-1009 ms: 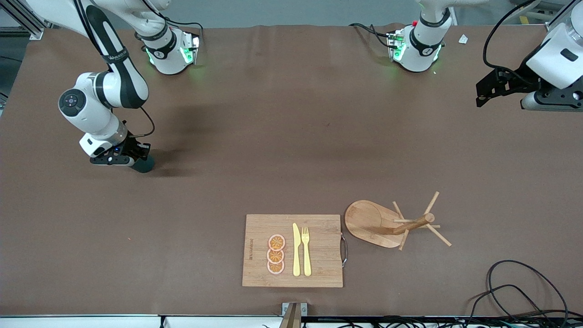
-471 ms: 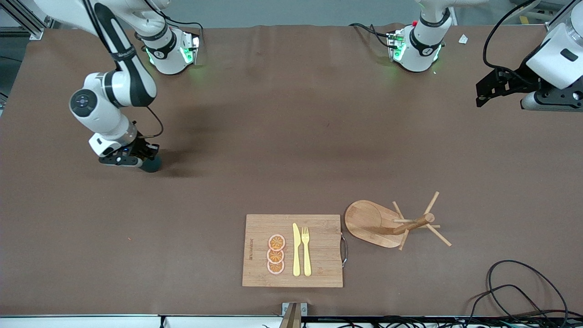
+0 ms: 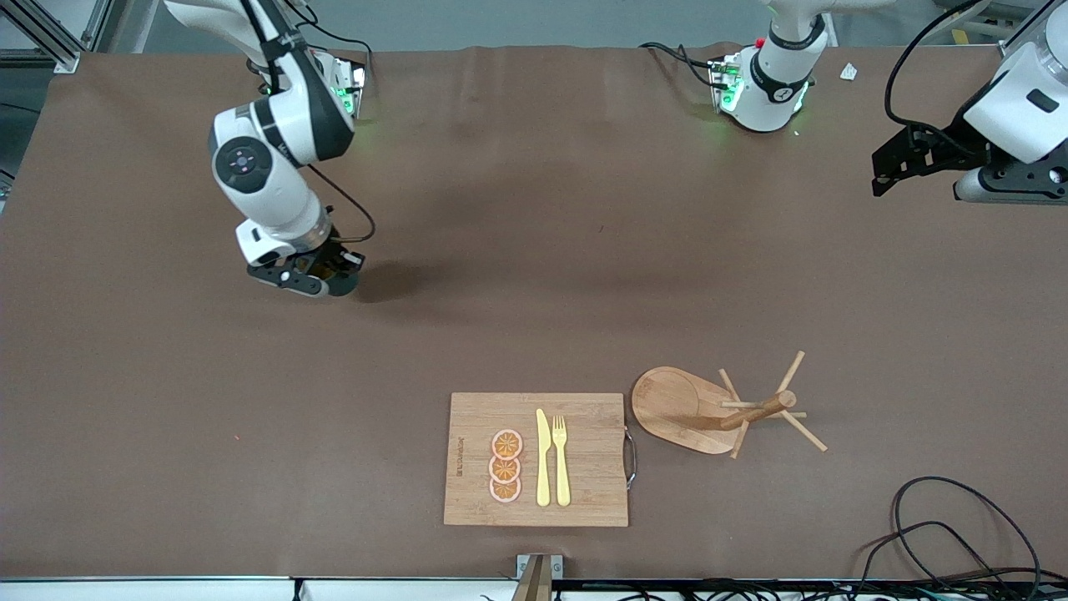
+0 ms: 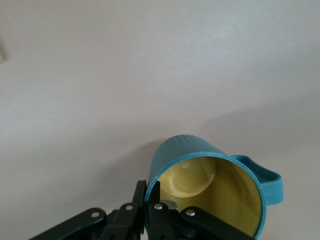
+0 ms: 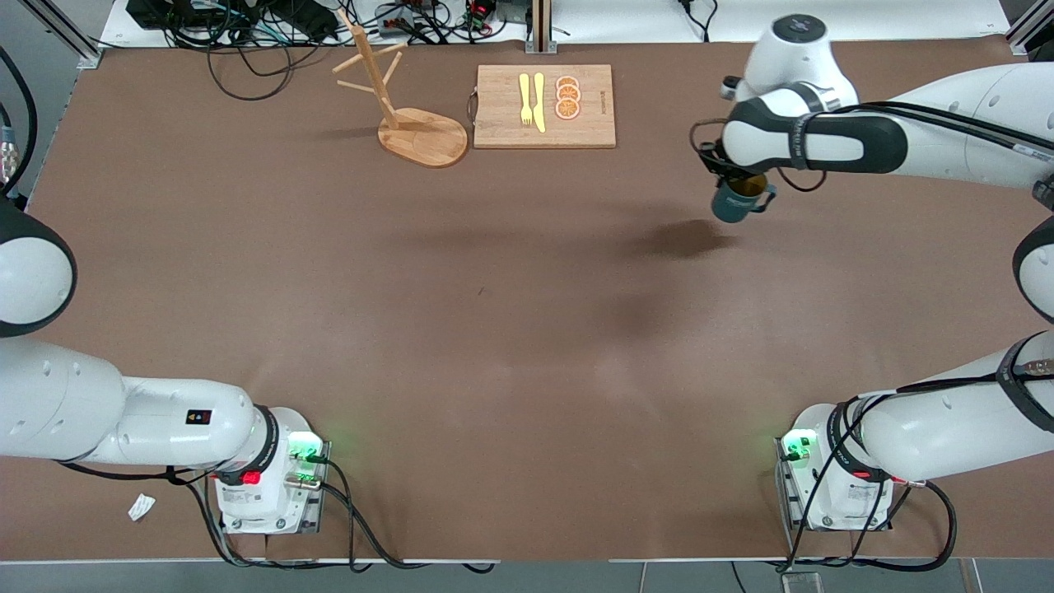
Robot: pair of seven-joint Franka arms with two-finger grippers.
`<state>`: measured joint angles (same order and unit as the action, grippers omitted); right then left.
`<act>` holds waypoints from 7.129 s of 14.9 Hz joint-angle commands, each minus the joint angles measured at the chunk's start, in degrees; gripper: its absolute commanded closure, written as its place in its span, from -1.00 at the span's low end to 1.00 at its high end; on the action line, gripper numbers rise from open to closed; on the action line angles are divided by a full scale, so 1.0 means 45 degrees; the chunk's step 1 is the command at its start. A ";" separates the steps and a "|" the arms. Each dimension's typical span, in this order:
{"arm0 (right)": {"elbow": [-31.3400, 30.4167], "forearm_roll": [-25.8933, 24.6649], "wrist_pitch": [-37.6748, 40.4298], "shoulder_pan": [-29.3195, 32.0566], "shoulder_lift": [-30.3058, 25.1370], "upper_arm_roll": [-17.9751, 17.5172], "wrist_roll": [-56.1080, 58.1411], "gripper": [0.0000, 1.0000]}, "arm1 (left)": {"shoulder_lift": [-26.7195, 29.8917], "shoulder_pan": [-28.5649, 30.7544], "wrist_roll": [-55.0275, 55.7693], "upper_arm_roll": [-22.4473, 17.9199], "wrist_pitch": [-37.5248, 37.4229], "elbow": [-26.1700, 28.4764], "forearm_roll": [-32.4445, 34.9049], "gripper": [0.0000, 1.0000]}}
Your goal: Pass cup and hang on rack
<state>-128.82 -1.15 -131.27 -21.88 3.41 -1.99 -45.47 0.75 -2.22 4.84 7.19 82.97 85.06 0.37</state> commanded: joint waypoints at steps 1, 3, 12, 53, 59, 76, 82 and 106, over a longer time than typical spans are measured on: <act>0.1492 0.0041 0.0578 -0.1518 0.0899 0.0109 -0.2894 0.99 | -0.0088 -0.0054 0.0115 0.0024 -0.0039 -0.0230 0.0055 -1.00; 0.2449 0.0313 0.0501 -0.2612 0.1815 0.0090 -0.4770 0.99 | -0.0088 -0.0054 0.0115 0.0024 -0.0039 -0.0249 0.0055 -1.00; 0.7508 0.1566 0.0500 -0.5642 0.6053 0.0129 -1.0865 0.99 | -0.0088 -0.0054 0.0115 0.0024 -0.0039 -0.0249 0.0055 -1.00; 1.1283 -0.0290 0.2779 -0.7601 0.7761 0.0226 -1.6314 -1.00 | -0.0712 -0.0775 0.0134 0.0063 0.0505 -0.0347 0.0445 -1.00; 1.0562 -0.0271 0.5012 -0.4420 0.5379 0.0226 -0.8599 -1.00 | -0.1922 -0.1831 0.0971 0.0082 0.0644 -0.1049 0.0465 -1.00; 0.6557 -0.0309 0.6675 0.3629 -0.0620 0.0246 0.6582 -1.00 | -0.5262 -1.0109 1.5299 0.0121 0.2381 -0.0525 0.4778 -1.00; 0.6477 -0.0934 0.6536 0.4997 -0.1149 0.0246 0.8675 -1.00 | -0.6003 -1.2570 2.2310 0.0122 0.3477 0.1430 0.7024 -1.00; 0.6439 0.0374 0.6633 0.6601 -0.1227 0.0226 1.1334 -1.00 | -0.8427 -1.5308 3.0543 0.0141 0.2969 0.3579 1.1421 -1.00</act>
<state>-98.14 -0.22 -101.33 7.38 -0.26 -0.71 4.65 -36.76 -70.04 140.13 8.09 97.51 101.15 50.05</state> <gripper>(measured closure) 0.000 0.000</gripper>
